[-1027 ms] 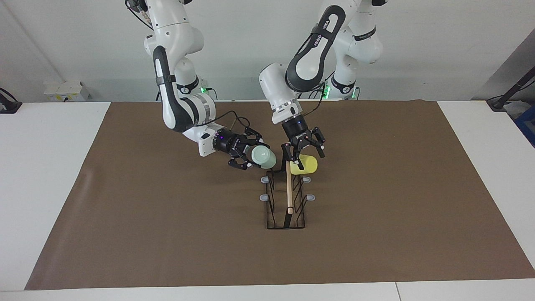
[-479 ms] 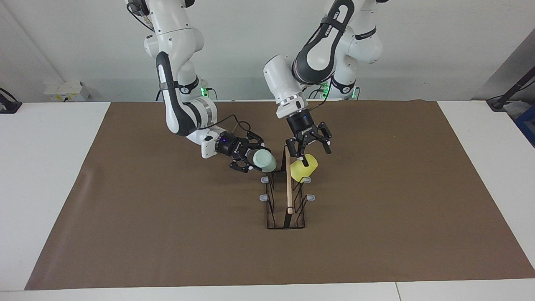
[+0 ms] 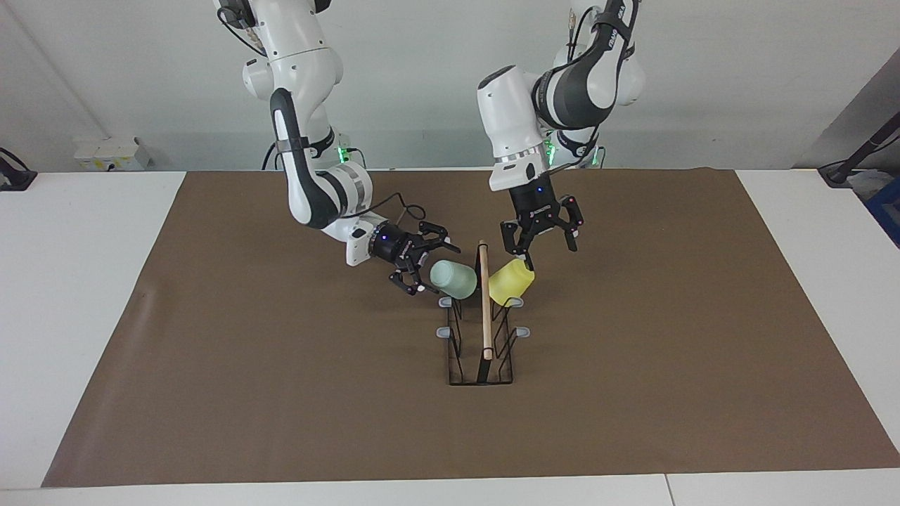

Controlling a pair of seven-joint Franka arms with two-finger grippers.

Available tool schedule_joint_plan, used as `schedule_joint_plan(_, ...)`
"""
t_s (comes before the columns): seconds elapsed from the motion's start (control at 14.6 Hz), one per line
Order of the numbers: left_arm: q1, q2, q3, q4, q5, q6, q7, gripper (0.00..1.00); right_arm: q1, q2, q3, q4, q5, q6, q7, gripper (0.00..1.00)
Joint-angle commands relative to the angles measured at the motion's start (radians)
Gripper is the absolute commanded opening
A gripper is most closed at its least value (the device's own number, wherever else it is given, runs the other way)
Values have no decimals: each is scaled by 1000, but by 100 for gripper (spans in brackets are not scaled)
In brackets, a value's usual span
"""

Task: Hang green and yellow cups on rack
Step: 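Hang both cups on the rack pegs and open both grippers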

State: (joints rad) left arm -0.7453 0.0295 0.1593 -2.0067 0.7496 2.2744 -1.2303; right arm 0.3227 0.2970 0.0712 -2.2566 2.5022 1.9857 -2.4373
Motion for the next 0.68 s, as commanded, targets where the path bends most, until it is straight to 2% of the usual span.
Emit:
schedule_joint_plan(0.0, 65, -49, -3, -7, -146, 16, 267, 100, -10, -30, 2, 0, 20, 25, -20, 100)
schedule_joint_plan(0.14, 112, -77, -1, -12, -298, 11, 461, 100, -34, -79, 1, 0, -2, 105, -19, 100)
schedule_joint_plan(0.27, 168, -105, -3, -18, -393, -18, 610, 100, -66, -151, -2, 6, -108, 236, -9, 100)
schedule_joint_plan(0.34, 187, -112, -1, -17, -444, -53, 699, 100, -105, -182, -1, 17, -202, 283, 0, 100)
schedule_joint_plan(0.48, 246, -125, 0, -9, -554, -110, 875, 100, -178, -203, -4, 34, -397, 295, 47, 100)
schedule_joint_plan(0.62, 312, -138, 3, 8, -668, -200, 1025, 100, -273, -206, -4, 70, -645, 295, 75, 100)
